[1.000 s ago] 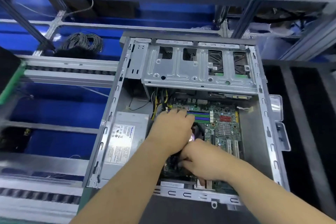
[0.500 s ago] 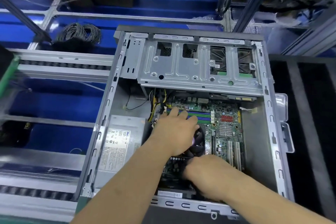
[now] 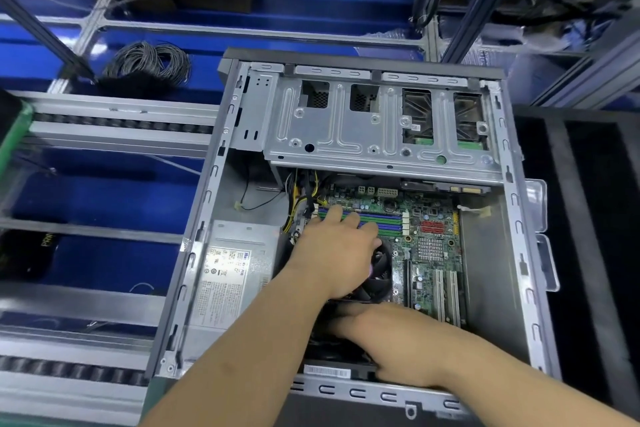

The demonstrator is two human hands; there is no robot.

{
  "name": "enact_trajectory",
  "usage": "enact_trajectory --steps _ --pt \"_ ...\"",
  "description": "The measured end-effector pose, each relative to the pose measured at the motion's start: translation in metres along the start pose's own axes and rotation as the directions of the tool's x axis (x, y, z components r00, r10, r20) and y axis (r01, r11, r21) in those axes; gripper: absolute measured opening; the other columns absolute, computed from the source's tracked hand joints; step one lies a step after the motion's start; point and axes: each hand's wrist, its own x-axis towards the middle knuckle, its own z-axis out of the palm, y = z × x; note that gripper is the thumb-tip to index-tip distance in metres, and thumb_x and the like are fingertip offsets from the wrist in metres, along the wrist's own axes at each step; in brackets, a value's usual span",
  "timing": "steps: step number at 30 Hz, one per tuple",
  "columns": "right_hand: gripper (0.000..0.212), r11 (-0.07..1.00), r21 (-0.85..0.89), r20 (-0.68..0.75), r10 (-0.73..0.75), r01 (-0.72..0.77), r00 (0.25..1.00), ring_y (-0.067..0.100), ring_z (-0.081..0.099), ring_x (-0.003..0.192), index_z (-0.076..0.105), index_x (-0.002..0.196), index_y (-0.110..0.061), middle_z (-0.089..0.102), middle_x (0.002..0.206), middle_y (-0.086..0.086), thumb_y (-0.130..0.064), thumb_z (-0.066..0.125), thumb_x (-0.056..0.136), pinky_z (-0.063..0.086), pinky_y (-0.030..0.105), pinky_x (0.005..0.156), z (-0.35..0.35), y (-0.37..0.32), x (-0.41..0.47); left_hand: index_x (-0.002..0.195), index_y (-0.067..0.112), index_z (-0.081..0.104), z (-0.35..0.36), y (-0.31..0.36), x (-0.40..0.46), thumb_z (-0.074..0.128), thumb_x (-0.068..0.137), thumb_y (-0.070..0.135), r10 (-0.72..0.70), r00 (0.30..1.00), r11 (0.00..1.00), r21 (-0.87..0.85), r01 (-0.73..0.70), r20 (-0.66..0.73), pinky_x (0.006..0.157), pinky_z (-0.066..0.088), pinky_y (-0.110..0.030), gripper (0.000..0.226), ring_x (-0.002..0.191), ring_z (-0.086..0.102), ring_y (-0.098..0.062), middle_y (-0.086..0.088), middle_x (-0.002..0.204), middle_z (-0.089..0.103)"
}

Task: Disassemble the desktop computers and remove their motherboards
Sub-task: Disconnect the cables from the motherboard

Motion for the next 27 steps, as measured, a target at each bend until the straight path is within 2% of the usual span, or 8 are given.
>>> enact_trajectory --steps 8,9,11,13,17,21,24,27 --pt "0.069 0.963 0.265 0.065 -0.076 0.056 0.995 0.022 0.058 0.121 0.046 0.145 -0.020 0.060 0.137 0.000 0.007 0.055 0.082 0.050 0.038 0.097 -0.010 -0.002 0.002 0.123 0.018 0.051 -0.003 0.001 0.001 0.037 0.105 0.038 -0.011 1.000 1.000 -0.012 0.011 0.022 0.094 0.043 -0.048 0.030 0.125 0.039 -0.030 -0.005 0.129 0.056" --pt "0.071 0.954 0.298 0.065 -0.067 0.044 0.996 0.012 0.063 0.114 0.046 0.146 -0.018 0.066 0.128 -0.011 0.010 0.053 0.081 0.052 0.032 0.094 -0.012 -0.003 0.001 0.123 0.018 0.051 -0.003 0.001 0.001 0.038 0.105 0.037 -0.011 1.000 1.000 -0.012 0.012 0.021 0.093 0.043 -0.047 0.030 0.125 0.039 -0.029 -0.005 0.129 0.056" --pt "0.076 0.937 0.349 0.113 -0.047 0.005 0.992 -0.015 0.061 0.073 0.045 0.146 -0.013 0.063 0.080 -0.042 0.017 0.044 0.077 0.047 0.005 0.064 -0.016 0.001 -0.001 0.124 0.019 0.052 -0.005 0.002 0.000 0.038 0.105 0.037 -0.008 1.000 1.000 -0.002 0.008 0.015 0.093 0.044 -0.045 0.030 0.124 0.039 -0.029 -0.004 0.128 0.056" --pt "0.076 0.943 0.333 0.143 -0.022 -0.027 0.989 -0.012 0.051 0.049 0.046 0.145 -0.013 0.051 0.055 -0.043 0.017 0.037 0.076 0.037 0.007 0.044 -0.016 0.004 -0.002 0.125 0.018 0.052 -0.009 0.001 -0.003 0.033 0.107 0.037 0.006 1.000 0.999 0.045 -0.006 0.000 0.093 0.044 -0.044 0.032 0.122 0.042 -0.028 -0.004 0.127 0.057" --pt "0.070 0.923 0.374 0.010 0.098 -0.094 0.995 -0.010 0.064 0.079 0.055 0.142 -0.017 0.069 0.099 -0.023 0.014 0.036 0.082 0.052 0.013 0.071 -0.012 0.004 -0.005 0.120 0.019 0.055 -0.029 -0.005 -0.013 0.032 0.107 0.035 0.108 0.992 0.985 0.144 -0.099 -0.058 0.085 0.043 -0.041 0.031 0.112 0.054 -0.027 -0.003 0.119 0.060" --pt "0.048 0.948 0.302 -0.113 0.139 -0.099 0.984 -0.016 0.052 0.056 0.062 0.134 -0.016 0.067 0.089 -0.005 -0.001 0.040 0.094 0.037 0.003 0.053 -0.010 -0.004 0.004 0.117 0.021 0.056 -0.056 -0.026 -0.021 0.031 0.104 0.036 0.181 0.946 0.969 0.213 -0.125 -0.269 0.077 0.038 -0.038 0.032 0.099 0.056 -0.025 0.000 0.108 0.061" --pt "0.030 0.985 0.143 -0.082 0.106 -0.093 0.991 0.019 0.064 0.087 0.063 0.120 -0.009 0.069 0.104 0.014 -0.013 0.043 0.098 0.052 0.031 0.081 -0.014 -0.015 0.017 0.116 0.024 0.057 -0.059 -0.038 -0.029 0.032 0.102 0.036 0.095 0.945 0.977 0.213 -0.028 -0.312 0.077 0.043 -0.037 0.031 0.097 0.057 -0.023 0.004 0.105 0.062" --pt "0.042 0.995 -0.073 -0.027 0.069 -0.071 0.997 0.034 0.061 0.103 0.057 0.134 -0.020 0.066 0.117 0.015 -0.009 0.044 0.095 0.053 0.041 0.086 -0.022 -0.022 0.030 0.092 0.027 0.056 -0.048 -0.036 -0.039 0.037 0.097 0.040 -0.060 0.934 0.997 0.030 0.076 -0.353 0.067 0.050 -0.034 0.024 0.081 0.060 -0.019 0.006 0.084 0.062"
